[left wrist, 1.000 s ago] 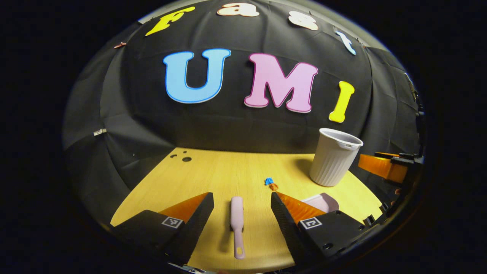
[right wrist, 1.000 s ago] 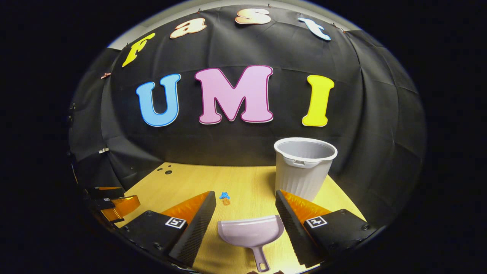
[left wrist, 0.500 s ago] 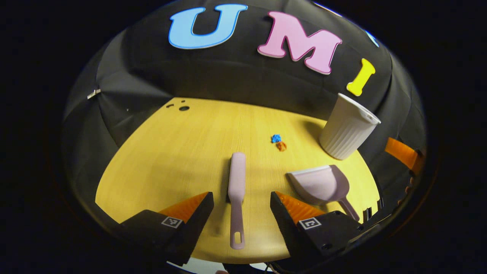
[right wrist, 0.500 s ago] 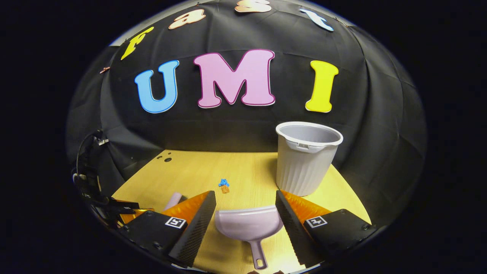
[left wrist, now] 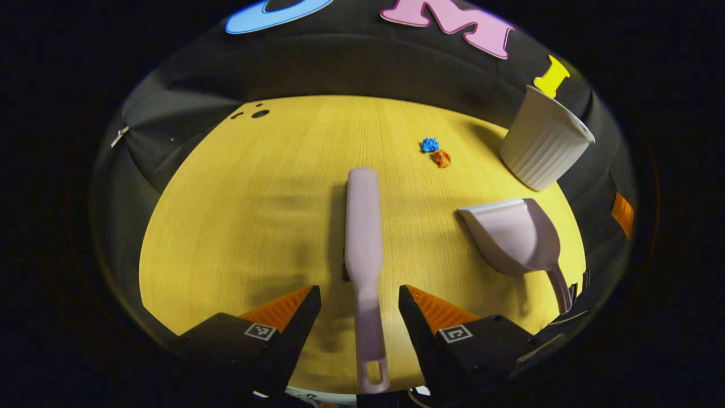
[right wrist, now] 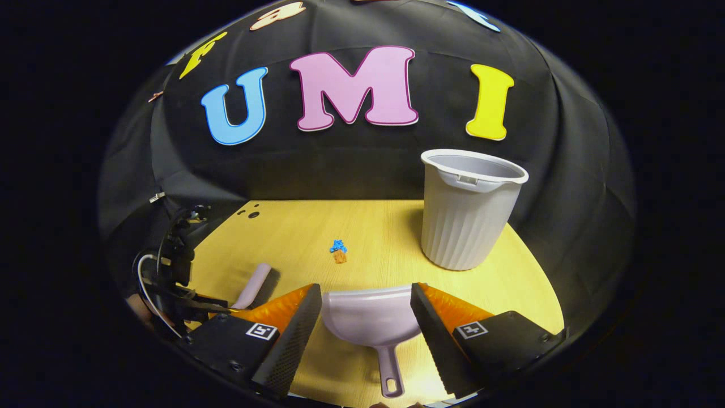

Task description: Pick up the small broom and dustpan from the desktop, sweep the trash into the dustpan with the broom, and then empty the trash into the garbage bin.

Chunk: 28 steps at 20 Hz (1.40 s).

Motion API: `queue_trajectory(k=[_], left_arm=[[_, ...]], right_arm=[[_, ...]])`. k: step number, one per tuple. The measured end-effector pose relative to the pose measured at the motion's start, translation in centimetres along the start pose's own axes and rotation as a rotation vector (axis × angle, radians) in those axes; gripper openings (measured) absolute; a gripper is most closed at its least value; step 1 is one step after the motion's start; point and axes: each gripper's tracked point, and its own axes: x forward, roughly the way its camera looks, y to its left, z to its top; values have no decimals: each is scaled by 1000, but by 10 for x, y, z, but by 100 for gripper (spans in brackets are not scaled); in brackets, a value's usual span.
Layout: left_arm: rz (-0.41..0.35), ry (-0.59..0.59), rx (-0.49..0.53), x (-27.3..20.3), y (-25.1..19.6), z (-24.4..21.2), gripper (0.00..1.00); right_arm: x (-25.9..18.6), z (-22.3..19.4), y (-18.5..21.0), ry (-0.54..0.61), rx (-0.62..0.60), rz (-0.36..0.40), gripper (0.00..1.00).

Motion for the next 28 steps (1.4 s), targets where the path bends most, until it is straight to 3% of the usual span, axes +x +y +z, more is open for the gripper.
queue_trajectory(k=[5, 10, 13, 14, 16, 23, 28], left_arm=[[12, 108, 21, 25, 1, -8, 79], [39, 135, 66, 39, 3, -2, 56], [51, 137, 89, 41, 0, 0, 55], [52, 131, 88, 41, 0, 1, 44], [53, 108, 72, 42, 1, 3, 33], [33, 18, 24, 33, 6, 11, 27], [39, -51, 70, 10, 14, 28, 27]], right_arm=[[9, -23, -7, 60, 34, -8, 98], [16, -44, -15, 128, 81, -20, 99], [17, -55, -18, 166, 91, -23, 99], [17, -58, -18, 180, 89, -22, 99], [17, -63, -18, 203, 92, -17, 99], [12, -92, -20, 329, 127, -3, 99], [8, -116, -29, 412, 120, -26, 99]])
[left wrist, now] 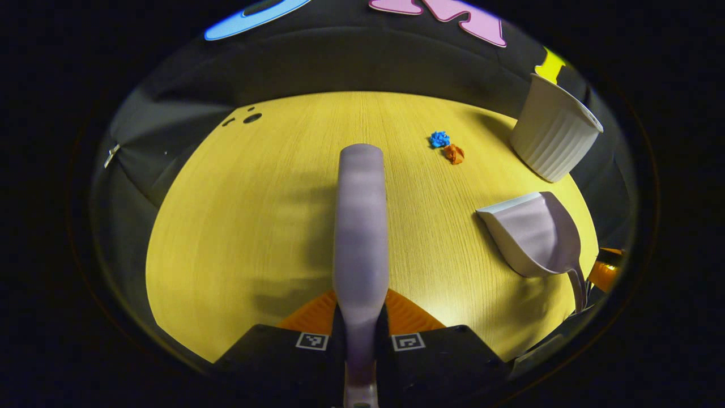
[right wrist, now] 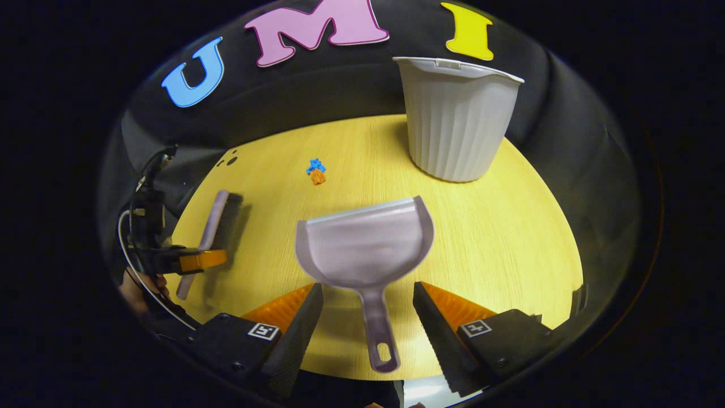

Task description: Pick up the small broom and dustpan from the desktop, sweep the trash into the dustpan with the broom, and then empty the trash into the garbage bin.

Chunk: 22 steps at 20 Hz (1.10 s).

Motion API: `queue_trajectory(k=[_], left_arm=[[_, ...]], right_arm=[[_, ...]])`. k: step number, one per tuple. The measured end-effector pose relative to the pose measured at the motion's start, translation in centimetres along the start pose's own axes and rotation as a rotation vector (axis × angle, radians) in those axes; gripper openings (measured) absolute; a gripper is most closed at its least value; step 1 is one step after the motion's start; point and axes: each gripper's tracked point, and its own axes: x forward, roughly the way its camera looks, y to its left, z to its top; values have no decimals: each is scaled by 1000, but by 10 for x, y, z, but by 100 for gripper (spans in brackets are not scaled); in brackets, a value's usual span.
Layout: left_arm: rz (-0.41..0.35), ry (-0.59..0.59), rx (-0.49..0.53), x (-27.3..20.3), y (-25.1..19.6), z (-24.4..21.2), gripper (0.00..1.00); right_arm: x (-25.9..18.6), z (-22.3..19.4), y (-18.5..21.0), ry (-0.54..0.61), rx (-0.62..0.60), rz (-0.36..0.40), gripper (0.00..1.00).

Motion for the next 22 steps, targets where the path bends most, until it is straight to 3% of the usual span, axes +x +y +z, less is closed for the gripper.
queue_trajectory(k=[8, 9, 13, 15, 16, 17, 20, 21, 22], left_arm=[[8, -59, 45, -29, 8, 29, 26], [14, -64, 53, -30, 9, 32, 29], [19, -62, 58, -33, 9, 37, 26], [22, -60, 55, -33, 9, 40, 26], [24, -59, 54, -33, 9, 41, 26], [27, -59, 51, -32, 9, 42, 26], [23, -55, 25, -27, 6, 47, 26], [23, -53, 19, -25, 7, 48, 26], [24, -50, 16, -23, 7, 49, 26]], right_arm=[[36, -39, -15, 137, -49, -55, 99], [44, -44, -16, 154, -57, -59, 99], [67, -60, -16, 210, -69, -60, 94], [72, -54, -15, 203, -73, -56, 94], [76, -54, -13, 213, -77, -50, 100], [77, -52, -13, 211, -91, -53, 90], [83, -47, -15, 219, -124, -59, 82], [84, -46, -15, 225, -124, -58, 86], [84, -46, -14, 229, -126, -53, 74]])
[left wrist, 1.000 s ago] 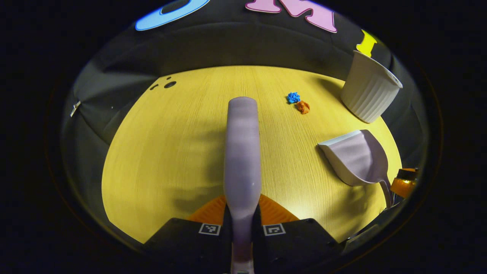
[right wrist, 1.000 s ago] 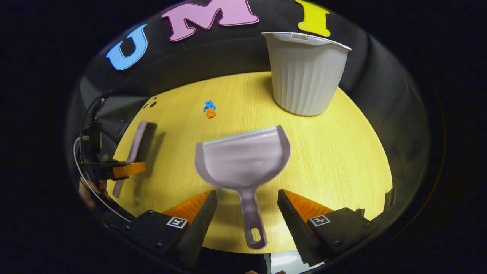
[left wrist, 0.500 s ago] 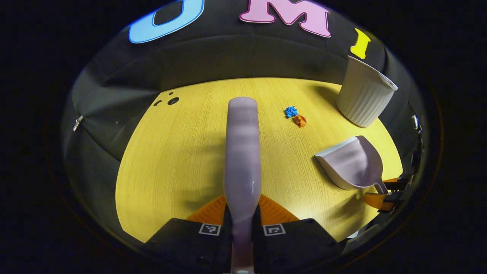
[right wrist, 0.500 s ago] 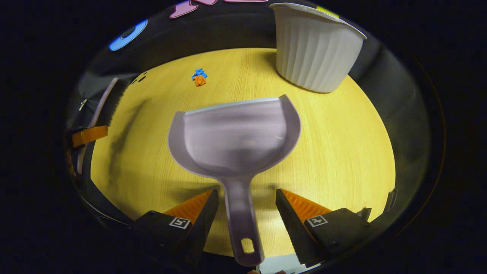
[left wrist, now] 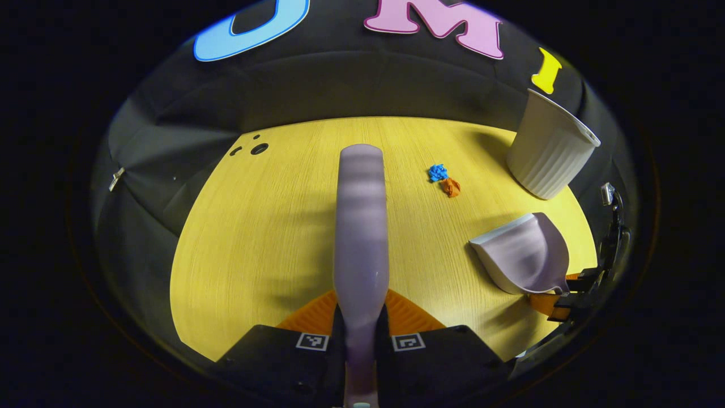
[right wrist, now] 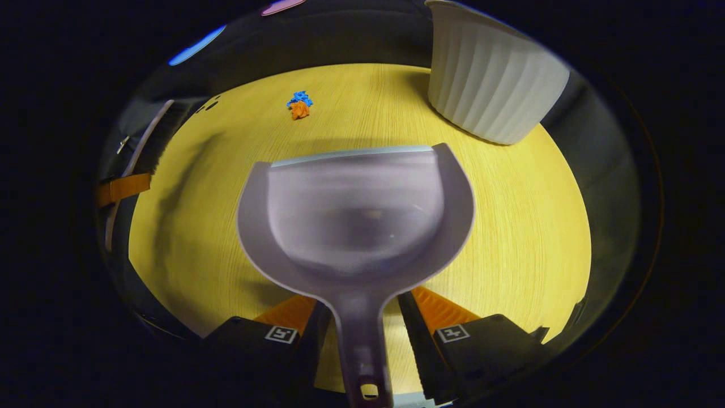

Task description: Pick up the small broom and dustpan from the desktop, sweep the trash into the dustpan with the broom, and then empty the trash into the garbage bin.

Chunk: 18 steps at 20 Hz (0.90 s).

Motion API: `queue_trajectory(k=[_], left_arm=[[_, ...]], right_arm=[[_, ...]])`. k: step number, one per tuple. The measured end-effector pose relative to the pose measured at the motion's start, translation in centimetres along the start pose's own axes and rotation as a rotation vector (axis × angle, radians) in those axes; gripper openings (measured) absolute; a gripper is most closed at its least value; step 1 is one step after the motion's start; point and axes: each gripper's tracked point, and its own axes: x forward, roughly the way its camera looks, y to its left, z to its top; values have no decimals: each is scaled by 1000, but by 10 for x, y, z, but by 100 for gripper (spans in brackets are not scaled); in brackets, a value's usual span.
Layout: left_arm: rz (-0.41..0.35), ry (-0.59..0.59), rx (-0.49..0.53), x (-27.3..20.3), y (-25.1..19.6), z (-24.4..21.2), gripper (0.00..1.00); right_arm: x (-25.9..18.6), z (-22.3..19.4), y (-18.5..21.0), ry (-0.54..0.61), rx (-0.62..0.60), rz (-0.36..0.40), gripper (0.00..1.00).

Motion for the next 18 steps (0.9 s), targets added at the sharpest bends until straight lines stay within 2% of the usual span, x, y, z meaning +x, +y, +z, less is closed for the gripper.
queue_trajectory(k=[1, 2, 3, 4, 5, 6, 8, 9, 10, 15, 18], left_arm=[[-1, 3, 0, 2, 0, 1, 26], [-1, 7, 1, 5, 1, 3, 29], [-5, 10, 4, 9, 0, 5, 29], [-8, 13, 10, 13, -1, 8, 29], [-8, 16, 23, 17, -1, 10, 29], [-4, 20, 42, 23, -1, 14, 26], [1, 22, 76, 33, -2, 22, 26], [-2, 22, 87, 39, -4, 27, 26], [-3, 23, 100, 44, -6, 32, 26], [-17, 39, 137, 73, -18, 56, 26], [-18, 57, 229, 98, -22, 72, 27]], right_arm=[[0, 2, -1, 4, -9, 1, 65], [0, 5, -5, 16, -16, -6, 51], [2, 4, -6, 20, -19, 4, 51], [2, 3, -4, 29, -23, 24, 34], [1, 5, -2, 24, -38, 46, 40], [2, 6, -2, 26, -51, 63, 39], [-1, 5, -7, 17, -61, 72, 36], [-1, 7, -9, 6, -70, 68, 30], [-2, 9, -11, -5, -78, 68, 37], [-10, 8, -30, -7, -151, 91, 36], [-17, 11, -40, -13, -176, 115, 36]])
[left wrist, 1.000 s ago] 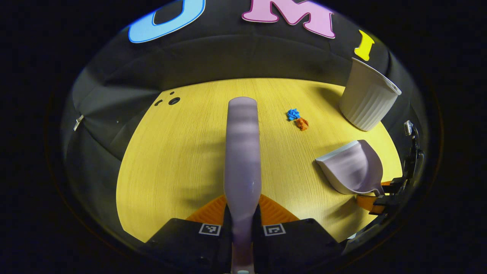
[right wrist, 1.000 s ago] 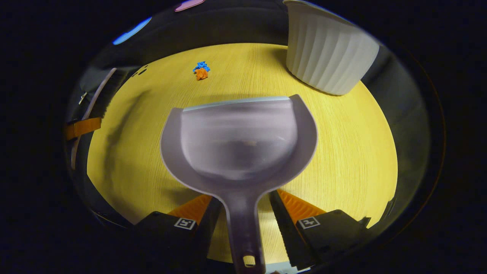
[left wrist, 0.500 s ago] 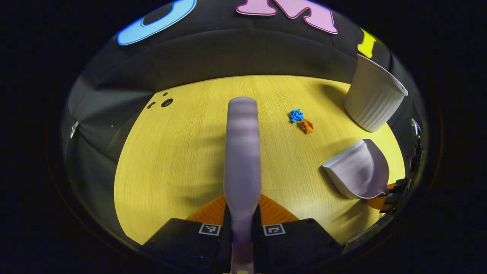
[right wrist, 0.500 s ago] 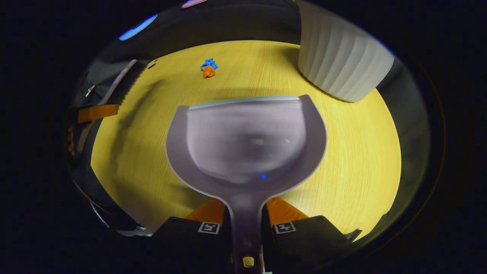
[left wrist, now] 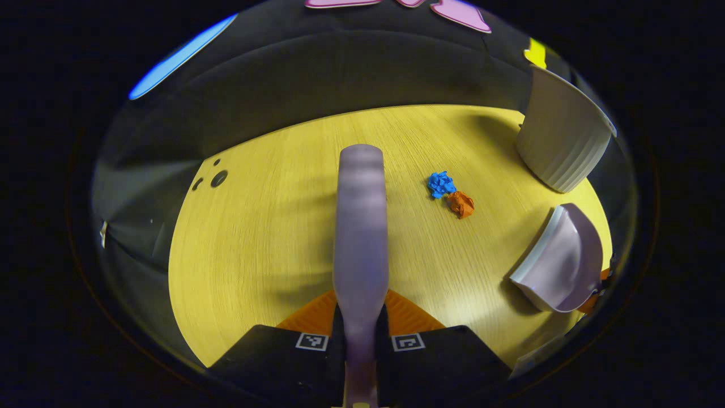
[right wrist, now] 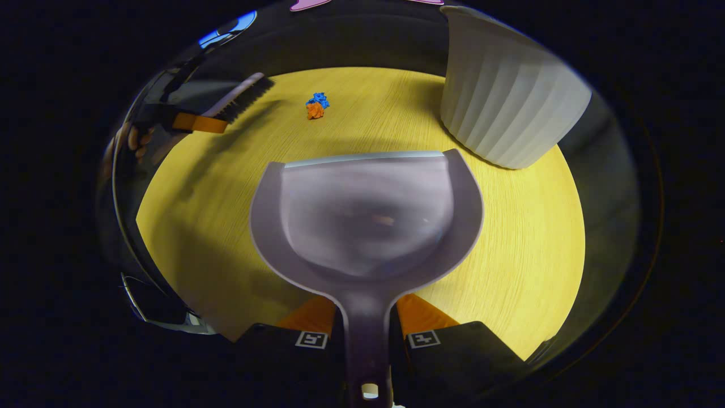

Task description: Pick up the small broom and dustpan from the desktop, sweep the trash into the dustpan with the broom, and then empty the trash into the garbage bin.

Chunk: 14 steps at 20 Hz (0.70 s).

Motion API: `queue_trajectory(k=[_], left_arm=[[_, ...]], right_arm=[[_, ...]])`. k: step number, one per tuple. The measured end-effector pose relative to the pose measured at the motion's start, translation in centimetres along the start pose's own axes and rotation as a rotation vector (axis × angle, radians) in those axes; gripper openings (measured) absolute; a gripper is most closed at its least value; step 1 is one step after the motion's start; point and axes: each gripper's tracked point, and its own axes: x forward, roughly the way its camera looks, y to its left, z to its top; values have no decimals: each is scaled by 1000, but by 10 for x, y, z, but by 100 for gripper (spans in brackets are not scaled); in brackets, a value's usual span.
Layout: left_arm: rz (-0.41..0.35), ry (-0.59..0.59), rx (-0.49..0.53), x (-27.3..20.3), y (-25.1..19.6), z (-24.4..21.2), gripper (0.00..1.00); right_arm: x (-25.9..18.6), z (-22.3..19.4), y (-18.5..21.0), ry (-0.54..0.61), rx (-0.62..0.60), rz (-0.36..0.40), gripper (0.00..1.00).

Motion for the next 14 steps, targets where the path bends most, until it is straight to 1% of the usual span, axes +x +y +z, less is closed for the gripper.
queue_trajectory(k=[3, 6, 8, 10, 13, 14], left_arm=[[4, 33, 114, 27, 1, 16, 26], [9, 37, 209, 49, 0, 37, 26], [12, 61, 301, 63, 0, 45, 26], [8, 58, 375, 69, -6, 57, 27], [-5, 55, 455, 74, -24, 65, 26], [-26, 58, 481, 74, -33, 63, 29]], right_arm=[[-3, 2, -5, -4, -2, 29, 37], [-1, 2, -8, 18, -5, 48, 36], [2, 3, -9, 22, -24, 56, 36], [3, 3, -12, 24, -66, 57, 36], [6, 3, -13, 21, -108, 65, 36], [7, 3, -13, 26, -113, 70, 36]])
